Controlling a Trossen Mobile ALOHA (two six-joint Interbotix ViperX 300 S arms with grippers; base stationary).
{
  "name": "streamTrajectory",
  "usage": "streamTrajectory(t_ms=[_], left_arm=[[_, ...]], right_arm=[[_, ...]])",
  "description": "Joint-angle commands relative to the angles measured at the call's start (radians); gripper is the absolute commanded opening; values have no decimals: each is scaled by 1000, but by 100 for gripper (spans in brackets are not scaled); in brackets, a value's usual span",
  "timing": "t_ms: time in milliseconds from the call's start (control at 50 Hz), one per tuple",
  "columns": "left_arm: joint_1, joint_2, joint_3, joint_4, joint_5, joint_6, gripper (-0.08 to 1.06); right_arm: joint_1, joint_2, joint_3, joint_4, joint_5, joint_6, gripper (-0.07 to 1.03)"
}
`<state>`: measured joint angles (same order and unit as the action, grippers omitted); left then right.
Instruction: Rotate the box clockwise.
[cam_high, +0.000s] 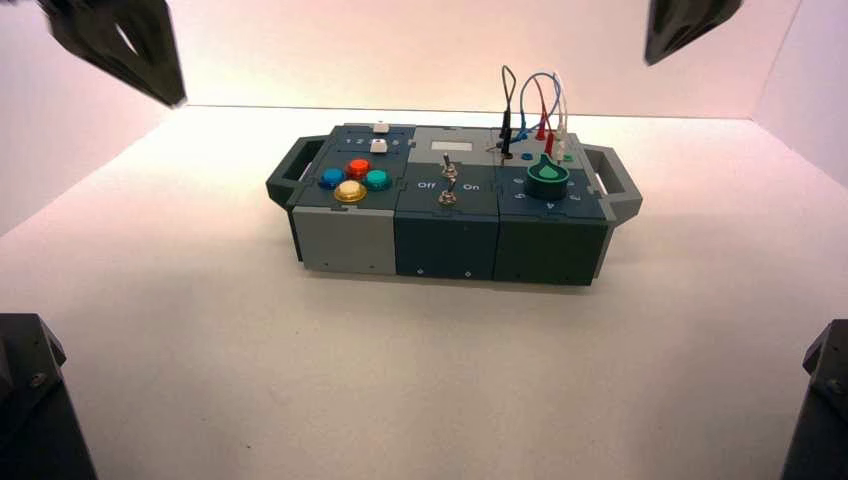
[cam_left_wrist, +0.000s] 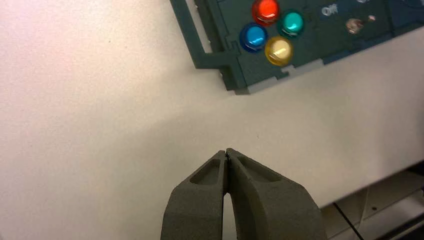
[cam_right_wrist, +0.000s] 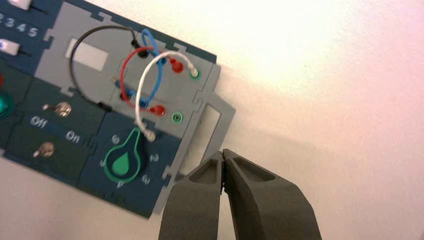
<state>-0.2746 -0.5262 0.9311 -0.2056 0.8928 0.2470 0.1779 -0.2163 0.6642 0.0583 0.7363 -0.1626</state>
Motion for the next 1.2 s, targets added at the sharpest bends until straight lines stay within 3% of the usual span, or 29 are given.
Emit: streamTrajectory(t_ms=[20,340,540,820,1200], left_arm=[[-2,51,-26,-5,-58,-9,-3],[-29,258,-75,-20,-135,-28,-3],[-69,345,-78,-26,-192,-84,-3],[-95,445,-91,-23,-264,-84,-3],[-109,518,-110,-25,-284,-89,-3]], right_arm=[[3,64,-66,-2,-11,-18,-2],[-5,218,-149,-3,-75,-18,-2],[-11,278,-172,-8,-91,-17,-2],[-26,341,-183,-20,-118,-15,-2],[-26,390,-181,-20,-124,-15,-2]])
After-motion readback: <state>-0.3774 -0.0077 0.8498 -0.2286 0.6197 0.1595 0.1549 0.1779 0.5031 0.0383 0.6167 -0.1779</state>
